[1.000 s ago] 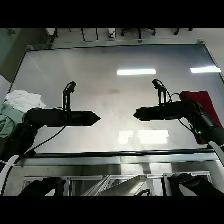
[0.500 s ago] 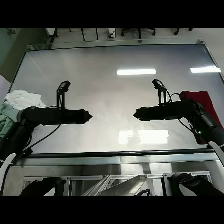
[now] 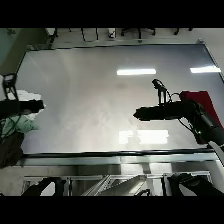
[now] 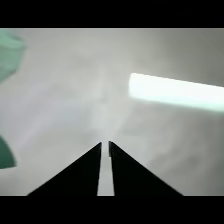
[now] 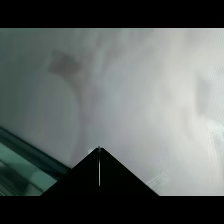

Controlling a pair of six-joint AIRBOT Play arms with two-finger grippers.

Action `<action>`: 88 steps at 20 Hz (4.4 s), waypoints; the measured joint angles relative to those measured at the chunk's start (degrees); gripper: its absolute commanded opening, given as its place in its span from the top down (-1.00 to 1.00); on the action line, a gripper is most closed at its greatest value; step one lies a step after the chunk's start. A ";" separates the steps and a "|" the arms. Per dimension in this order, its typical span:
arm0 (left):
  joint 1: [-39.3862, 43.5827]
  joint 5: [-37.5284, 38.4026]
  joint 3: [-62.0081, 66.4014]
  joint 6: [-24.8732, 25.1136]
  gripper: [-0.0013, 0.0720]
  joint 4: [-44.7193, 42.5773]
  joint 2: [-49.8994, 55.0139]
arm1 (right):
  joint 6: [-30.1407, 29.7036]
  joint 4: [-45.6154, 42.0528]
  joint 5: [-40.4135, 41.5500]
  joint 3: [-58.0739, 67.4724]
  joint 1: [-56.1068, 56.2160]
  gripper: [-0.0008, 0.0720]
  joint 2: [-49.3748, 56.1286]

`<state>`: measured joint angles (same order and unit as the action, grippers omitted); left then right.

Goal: Fold the shirts.

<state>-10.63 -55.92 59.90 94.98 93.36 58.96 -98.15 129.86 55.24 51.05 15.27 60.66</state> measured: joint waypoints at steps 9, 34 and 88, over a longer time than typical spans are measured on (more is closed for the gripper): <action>-6.27 5.60 17.11 4.00 -0.97 -19.63 23.41 | 0.00 0.00 0.02 0.00 0.00 0.92 0.00; 10.62 -15.69 53.55 -1.36 0.92 -1.62 36.76 | -0.02 0.02 0.00 0.00 0.00 0.92 0.00; 22.71 -4.17 -7.65 7.17 0.92 35.06 24.11 | 2.47 13.16 -19.98 -3.43 13.68 0.92 26.56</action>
<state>12.08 -60.10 52.25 102.15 128.42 83.07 -95.68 143.02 35.27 47.62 28.95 87.22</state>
